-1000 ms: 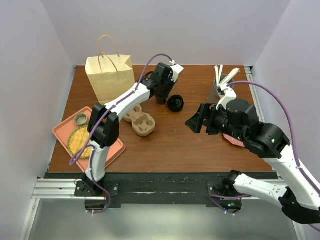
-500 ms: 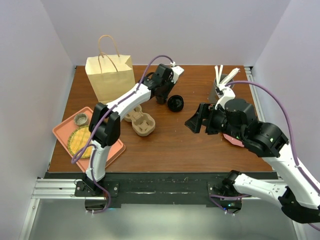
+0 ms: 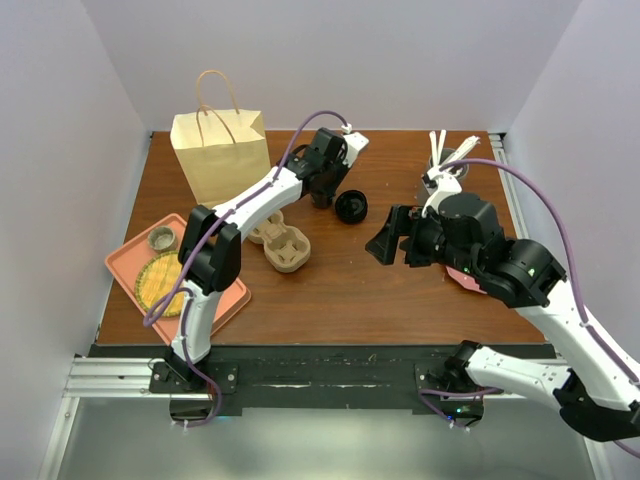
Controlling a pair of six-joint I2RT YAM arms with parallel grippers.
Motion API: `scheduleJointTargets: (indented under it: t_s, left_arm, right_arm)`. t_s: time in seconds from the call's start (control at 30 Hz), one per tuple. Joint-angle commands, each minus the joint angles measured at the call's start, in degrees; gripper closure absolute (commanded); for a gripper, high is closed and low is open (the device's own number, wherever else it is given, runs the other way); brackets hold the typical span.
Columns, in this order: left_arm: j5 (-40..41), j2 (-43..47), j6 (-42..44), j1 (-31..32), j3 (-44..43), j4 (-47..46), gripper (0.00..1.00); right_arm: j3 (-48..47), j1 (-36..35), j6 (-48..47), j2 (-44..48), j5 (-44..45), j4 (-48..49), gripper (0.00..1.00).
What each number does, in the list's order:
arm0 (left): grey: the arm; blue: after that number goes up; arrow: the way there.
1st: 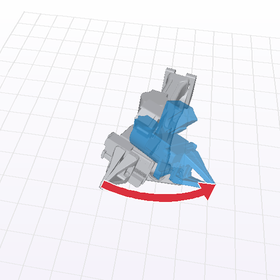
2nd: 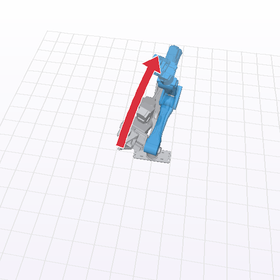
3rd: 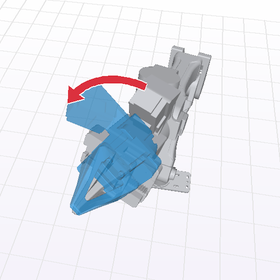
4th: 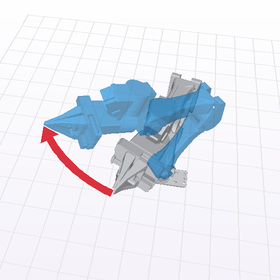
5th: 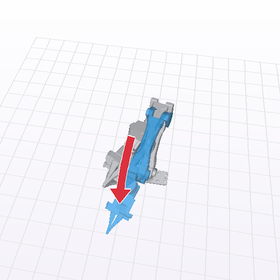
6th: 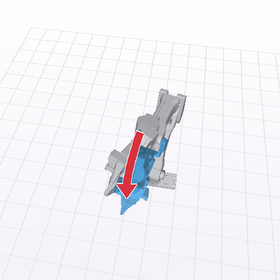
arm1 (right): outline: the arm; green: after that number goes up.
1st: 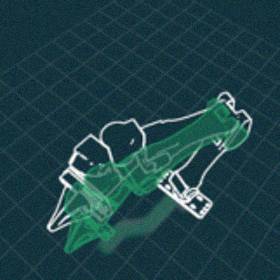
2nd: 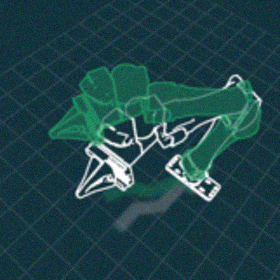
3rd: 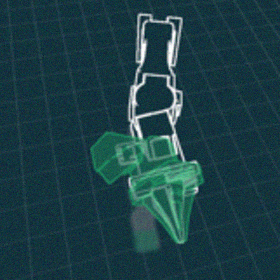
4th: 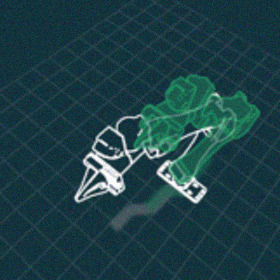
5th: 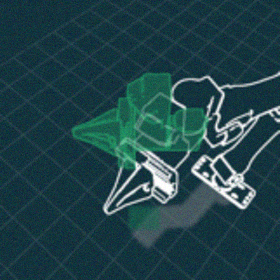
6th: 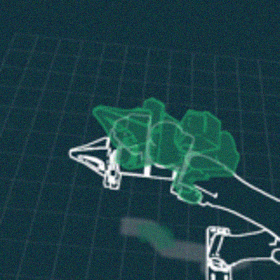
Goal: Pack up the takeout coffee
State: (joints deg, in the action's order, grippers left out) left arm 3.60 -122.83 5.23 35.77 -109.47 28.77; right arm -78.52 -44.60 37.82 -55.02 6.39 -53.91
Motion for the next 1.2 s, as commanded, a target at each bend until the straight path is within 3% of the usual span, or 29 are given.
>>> scheduleJointTargets:
  t_s: [0.0, 0.2, 0.8, 1.17]
  left_arm:
    - [-0.6, 0.3, 1.1, 0.1, -2.8, -0.9, 0.84]
    - [-1.7, 0.1, 1.4, 0.2, -2.9, -0.8, 1.0]
    - [2.6, 1.5, 1.2, 0.1, -4.3, -0.5, 1.0]
    - [12.6, 2.1, 5.3, 1.2, -2.4, 0.7, 1.0]
  right_arm:
    - [-2.0, 0.1, -1.7, -0.7, -0.9, 1.9, 0.12]
    - [-2.3, 0.1, -2.2, -1.7, -1.3, 2.1, 0.12]
    - [-3.7, 0.2, -3.4, -3.1, -1.5, 1.7, 0.12]
    - [-2.5, 0.2, -2.4, -2.2, -1.4, 1.7, 0.12]
